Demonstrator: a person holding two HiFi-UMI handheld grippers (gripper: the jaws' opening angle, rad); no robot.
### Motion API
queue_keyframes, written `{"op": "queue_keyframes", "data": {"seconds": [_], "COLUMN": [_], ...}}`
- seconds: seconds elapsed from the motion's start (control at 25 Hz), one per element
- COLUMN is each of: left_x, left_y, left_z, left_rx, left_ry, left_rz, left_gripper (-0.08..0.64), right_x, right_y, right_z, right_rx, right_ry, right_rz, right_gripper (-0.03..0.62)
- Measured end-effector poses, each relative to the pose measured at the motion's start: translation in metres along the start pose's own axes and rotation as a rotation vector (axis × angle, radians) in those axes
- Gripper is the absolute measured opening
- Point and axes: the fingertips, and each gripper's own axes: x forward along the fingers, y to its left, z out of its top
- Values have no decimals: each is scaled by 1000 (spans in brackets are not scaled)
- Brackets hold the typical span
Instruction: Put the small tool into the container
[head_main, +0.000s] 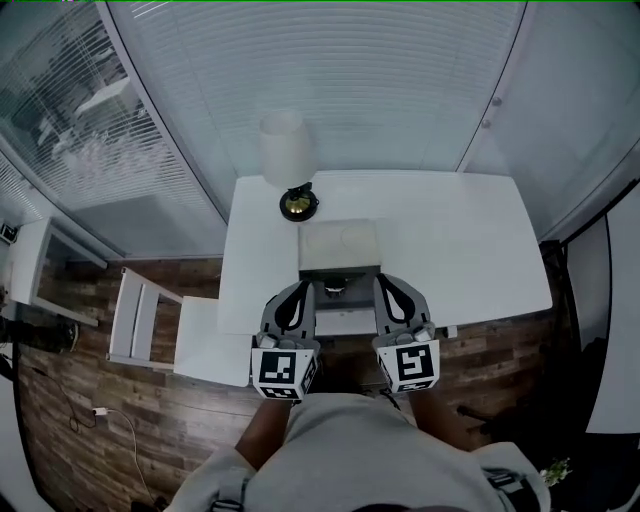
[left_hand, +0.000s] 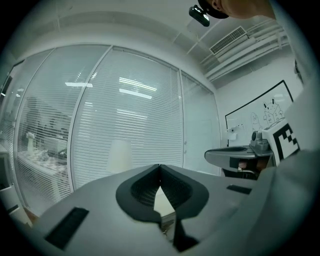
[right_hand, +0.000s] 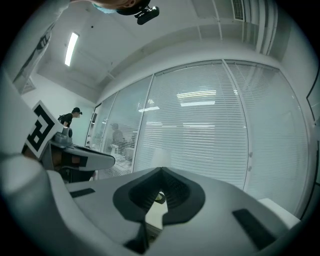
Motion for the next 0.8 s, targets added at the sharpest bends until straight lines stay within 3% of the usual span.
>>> {"op": "queue_keyframes", "data": {"seconds": [0.16, 0.8], "left_x": [-5, -9], "left_y": [1, 2], "left_z": [-1, -11], "left_rx": [-15, -24], "left_ry": [-2, 16], "left_rz": [7, 7], "left_gripper": [23, 23], "right_x": [-2, -3], "right_y": [7, 11], "right_z": [1, -18], "right_rx": [-31, 12], "right_ry": [-8, 38], "right_rz": [19, 26], "right_gripper": [25, 25]}}
